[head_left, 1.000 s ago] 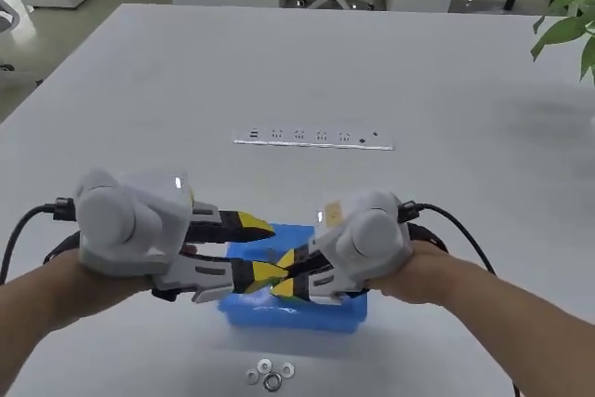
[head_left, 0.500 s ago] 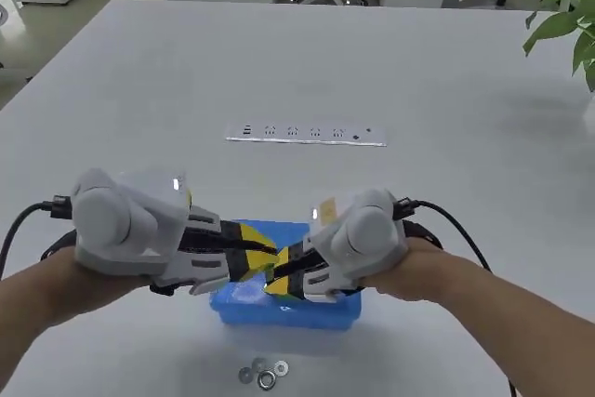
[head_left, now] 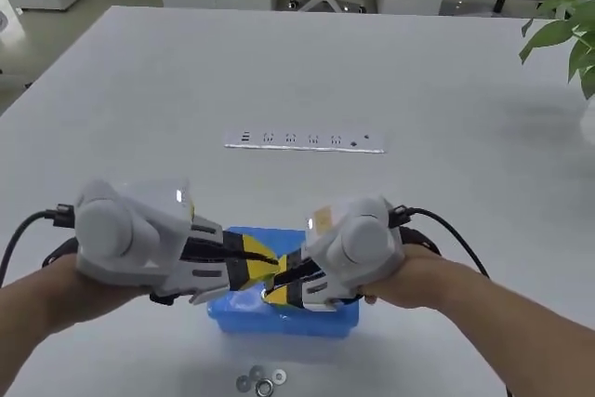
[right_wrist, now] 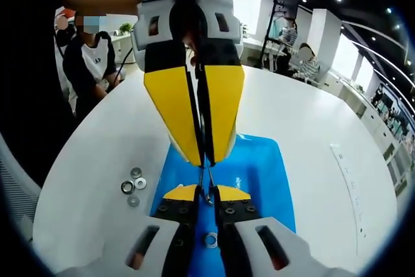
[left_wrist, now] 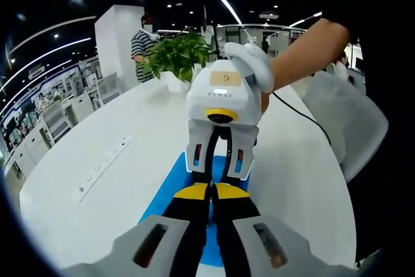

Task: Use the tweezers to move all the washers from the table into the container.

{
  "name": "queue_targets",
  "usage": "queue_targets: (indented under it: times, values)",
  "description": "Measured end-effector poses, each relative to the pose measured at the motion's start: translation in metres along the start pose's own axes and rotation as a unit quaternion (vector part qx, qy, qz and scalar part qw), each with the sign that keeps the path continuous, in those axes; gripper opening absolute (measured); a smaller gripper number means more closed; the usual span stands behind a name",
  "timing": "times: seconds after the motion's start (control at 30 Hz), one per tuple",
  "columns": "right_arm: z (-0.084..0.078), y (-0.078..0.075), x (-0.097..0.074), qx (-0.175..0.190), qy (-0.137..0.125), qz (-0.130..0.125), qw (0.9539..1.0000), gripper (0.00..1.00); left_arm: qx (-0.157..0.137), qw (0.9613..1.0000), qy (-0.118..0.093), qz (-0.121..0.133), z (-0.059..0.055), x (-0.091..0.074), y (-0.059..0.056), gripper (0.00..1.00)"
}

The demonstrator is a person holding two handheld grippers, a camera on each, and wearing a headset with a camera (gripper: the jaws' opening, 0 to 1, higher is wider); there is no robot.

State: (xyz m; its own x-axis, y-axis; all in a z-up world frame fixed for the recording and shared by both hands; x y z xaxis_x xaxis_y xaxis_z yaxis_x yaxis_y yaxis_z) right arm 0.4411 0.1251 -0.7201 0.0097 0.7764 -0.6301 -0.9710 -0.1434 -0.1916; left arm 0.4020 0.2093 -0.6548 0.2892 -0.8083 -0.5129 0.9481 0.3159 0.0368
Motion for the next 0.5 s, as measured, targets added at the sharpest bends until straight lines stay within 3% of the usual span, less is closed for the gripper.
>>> queue_targets:
  times: [0.5]
  values:
    - [0.0052, 0.0021, -0.0029, -0.006, 0.005, -0.005, 1.0, 0.13, -0.002, 1.0, -0.003, 0.001, 0.0065, -0.0077, -0.0024, 0.05]
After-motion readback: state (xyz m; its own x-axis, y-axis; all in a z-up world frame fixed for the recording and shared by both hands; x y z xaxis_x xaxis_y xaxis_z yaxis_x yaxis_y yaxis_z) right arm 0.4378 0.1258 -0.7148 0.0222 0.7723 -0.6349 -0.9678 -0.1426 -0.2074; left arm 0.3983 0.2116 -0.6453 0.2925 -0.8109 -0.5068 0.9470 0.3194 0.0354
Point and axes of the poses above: the centre of the closed fingertips' face, and the gripper's own axes: x roughly forward along the fingers, y roughly to its left, z roughly out of its top, the point moved 8 cm from there along -x, roughly backward along the fingers, and after that the axes turned 7 degrees about -z, right-handed, at the moved point
